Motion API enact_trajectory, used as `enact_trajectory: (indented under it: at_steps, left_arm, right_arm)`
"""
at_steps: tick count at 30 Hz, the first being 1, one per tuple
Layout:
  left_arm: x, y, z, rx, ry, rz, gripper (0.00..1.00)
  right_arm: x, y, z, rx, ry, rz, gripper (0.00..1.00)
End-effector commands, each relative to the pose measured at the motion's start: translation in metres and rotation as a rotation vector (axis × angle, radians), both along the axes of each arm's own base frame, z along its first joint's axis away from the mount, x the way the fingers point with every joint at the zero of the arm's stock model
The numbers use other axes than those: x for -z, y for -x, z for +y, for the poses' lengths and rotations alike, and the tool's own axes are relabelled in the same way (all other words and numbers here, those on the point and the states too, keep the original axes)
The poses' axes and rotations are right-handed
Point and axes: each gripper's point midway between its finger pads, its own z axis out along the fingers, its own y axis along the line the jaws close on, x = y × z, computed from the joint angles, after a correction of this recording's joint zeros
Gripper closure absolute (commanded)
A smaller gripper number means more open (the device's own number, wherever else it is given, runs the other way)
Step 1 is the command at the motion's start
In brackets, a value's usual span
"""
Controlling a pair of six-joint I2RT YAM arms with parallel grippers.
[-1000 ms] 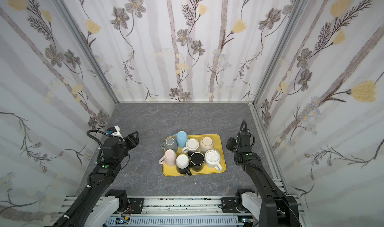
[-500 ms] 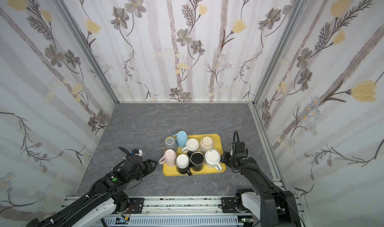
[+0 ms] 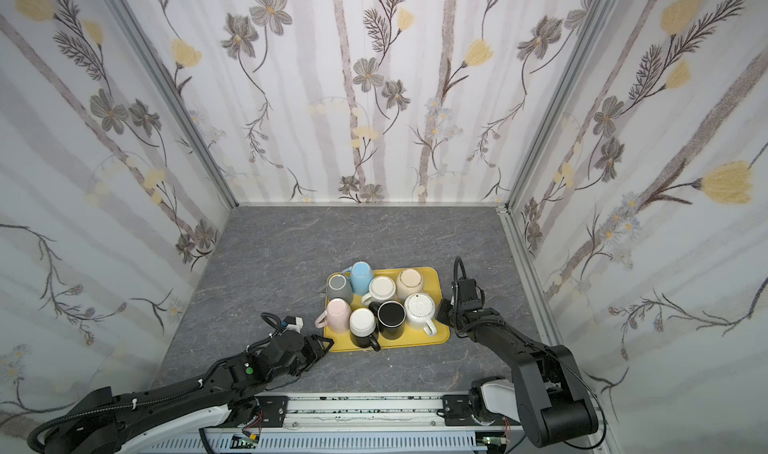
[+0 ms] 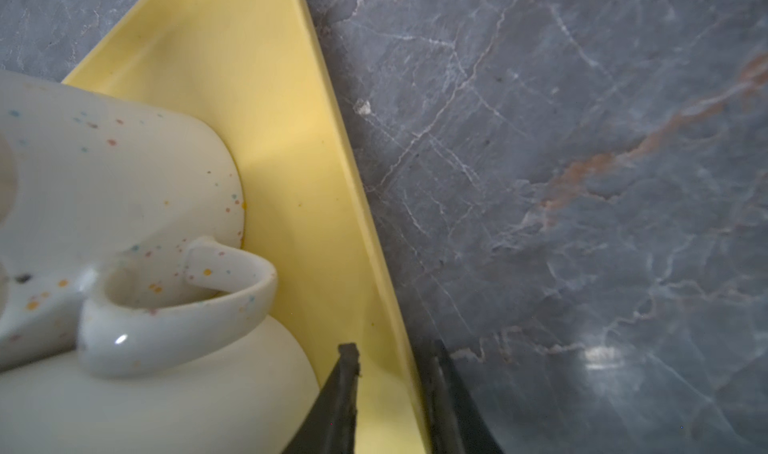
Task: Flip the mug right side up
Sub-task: 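Push the yellow tray farther from the robot with both grippers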
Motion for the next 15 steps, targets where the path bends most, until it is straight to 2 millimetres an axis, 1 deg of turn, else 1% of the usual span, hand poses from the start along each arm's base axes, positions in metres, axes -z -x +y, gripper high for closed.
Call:
enact_trajectory:
  at_steps: [1, 3, 4, 6, 8, 10, 12, 15]
  left_arm:
    - [0.0, -0.004, -0.006, -0.037, 0.06, 0.013, 0.58]
    - [0.002, -0.006, -0.007, -0.048, 0.061, 0.013, 0.66]
    - [0.003, -0.007, -0.007, -0.056, 0.061, 0.013, 0.68]
    - [0.004, -0.009, -0.006, -0.068, 0.055, 0.007, 0.73]
    - [0.003, -0.013, -0.003, -0.09, 0.049, -0.005, 0.8]
    - [0.002, -0.018, 0.002, -0.121, 0.044, -0.021, 0.83]
    - [0.003, -0.022, 0.009, -0.154, 0.043, -0.035, 0.86]
    - [0.002, -0.031, 0.025, -0.223, 0.046, -0.062, 0.92]
  right_arm:
    - [0.009, 0.016, 0.02, -0.064, -0.095, 0.082, 0.88]
    - [0.007, 0.011, 0.025, -0.076, -0.116, 0.069, 0.97]
    - [0.007, 0.009, 0.028, -0.084, -0.126, 0.062, 1.0]
    - [0.006, 0.003, 0.033, -0.095, -0.141, 0.056, 1.0]
    - [0.004, -0.005, 0.037, -0.102, -0.148, 0.045, 1.0]
    - [0.004, -0.016, 0.043, -0.116, -0.157, 0.044, 1.0]
    - [0.004, -0.027, 0.048, -0.131, -0.163, 0.041, 1.0]
    - [0.004, -0.051, 0.063, -0.167, -0.181, 0.045, 1.0]
